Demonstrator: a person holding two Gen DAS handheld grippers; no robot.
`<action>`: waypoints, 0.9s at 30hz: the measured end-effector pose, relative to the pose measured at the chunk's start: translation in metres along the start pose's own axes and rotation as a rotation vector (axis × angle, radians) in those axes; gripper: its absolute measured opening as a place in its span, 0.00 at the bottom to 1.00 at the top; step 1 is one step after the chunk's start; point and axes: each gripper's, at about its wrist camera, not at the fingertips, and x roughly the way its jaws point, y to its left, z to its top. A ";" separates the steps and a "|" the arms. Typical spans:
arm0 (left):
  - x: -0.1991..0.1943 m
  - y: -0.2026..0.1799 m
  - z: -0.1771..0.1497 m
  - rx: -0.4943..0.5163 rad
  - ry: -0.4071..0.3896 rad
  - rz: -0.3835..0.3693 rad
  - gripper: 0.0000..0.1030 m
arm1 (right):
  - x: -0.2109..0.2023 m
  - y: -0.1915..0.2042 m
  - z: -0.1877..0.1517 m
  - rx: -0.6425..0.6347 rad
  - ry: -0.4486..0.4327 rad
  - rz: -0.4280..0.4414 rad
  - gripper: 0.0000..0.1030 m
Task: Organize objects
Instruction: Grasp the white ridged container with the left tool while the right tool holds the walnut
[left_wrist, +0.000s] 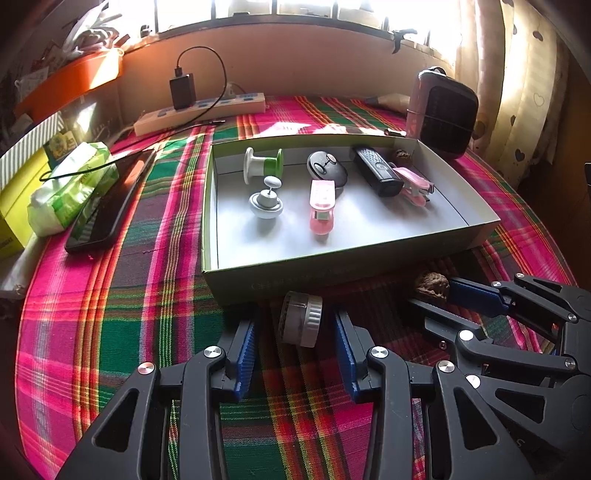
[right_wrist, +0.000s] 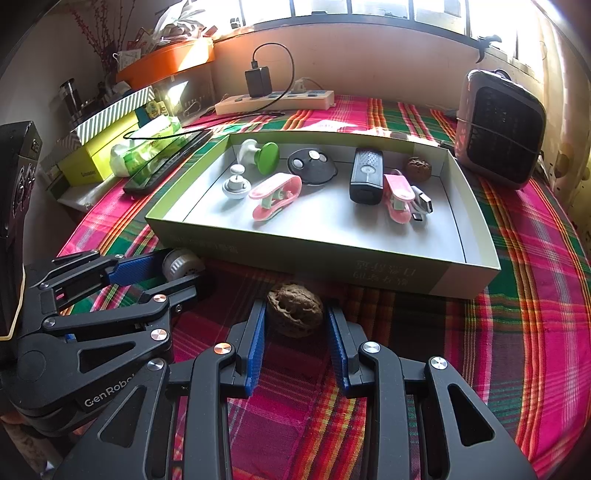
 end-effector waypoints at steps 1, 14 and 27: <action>0.000 0.000 0.000 -0.002 -0.001 0.000 0.34 | 0.000 0.000 0.000 -0.001 0.000 -0.001 0.32; 0.000 0.007 0.000 -0.022 -0.003 0.021 0.17 | 0.000 0.001 0.000 -0.003 0.000 -0.004 0.32; -0.001 0.009 0.000 -0.025 -0.005 0.018 0.17 | 0.000 0.001 0.000 -0.003 0.000 -0.005 0.32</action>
